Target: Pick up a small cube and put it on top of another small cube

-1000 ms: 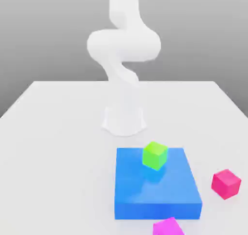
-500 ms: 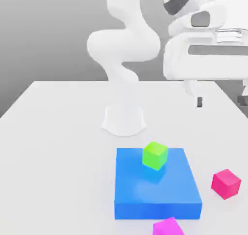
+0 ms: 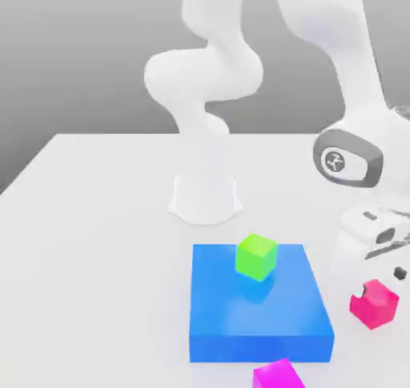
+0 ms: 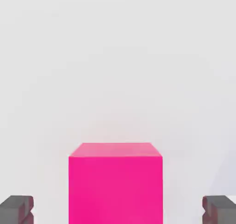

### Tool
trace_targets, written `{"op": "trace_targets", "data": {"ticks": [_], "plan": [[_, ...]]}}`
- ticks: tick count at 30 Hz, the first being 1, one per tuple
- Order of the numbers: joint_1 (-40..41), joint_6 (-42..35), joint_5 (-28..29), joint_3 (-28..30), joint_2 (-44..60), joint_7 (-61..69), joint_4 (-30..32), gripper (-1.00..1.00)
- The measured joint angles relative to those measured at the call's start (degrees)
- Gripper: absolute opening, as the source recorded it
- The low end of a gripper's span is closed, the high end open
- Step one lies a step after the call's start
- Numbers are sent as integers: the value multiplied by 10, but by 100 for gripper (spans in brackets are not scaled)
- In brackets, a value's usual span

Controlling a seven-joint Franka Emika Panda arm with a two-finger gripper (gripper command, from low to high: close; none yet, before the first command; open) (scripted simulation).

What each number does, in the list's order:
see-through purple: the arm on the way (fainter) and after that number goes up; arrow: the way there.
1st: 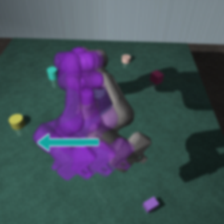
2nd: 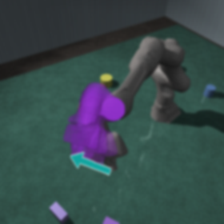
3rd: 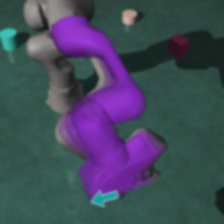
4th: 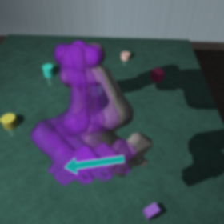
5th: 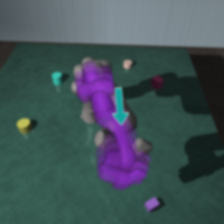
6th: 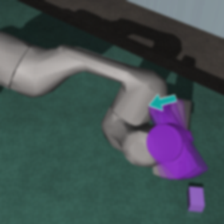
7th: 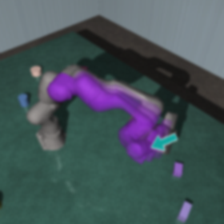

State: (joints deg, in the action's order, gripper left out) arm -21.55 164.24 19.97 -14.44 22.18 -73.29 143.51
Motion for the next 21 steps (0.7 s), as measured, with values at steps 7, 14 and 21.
{"op": "trace_targets", "data": {"ticks": [7,14,21], "plan": [[-10,12,13,13,16,-10,-4,-100],[48,-75,-88,-52,-93,77,15,-100],[155,-154,-135,2,-96,244,-66,-100]]}}
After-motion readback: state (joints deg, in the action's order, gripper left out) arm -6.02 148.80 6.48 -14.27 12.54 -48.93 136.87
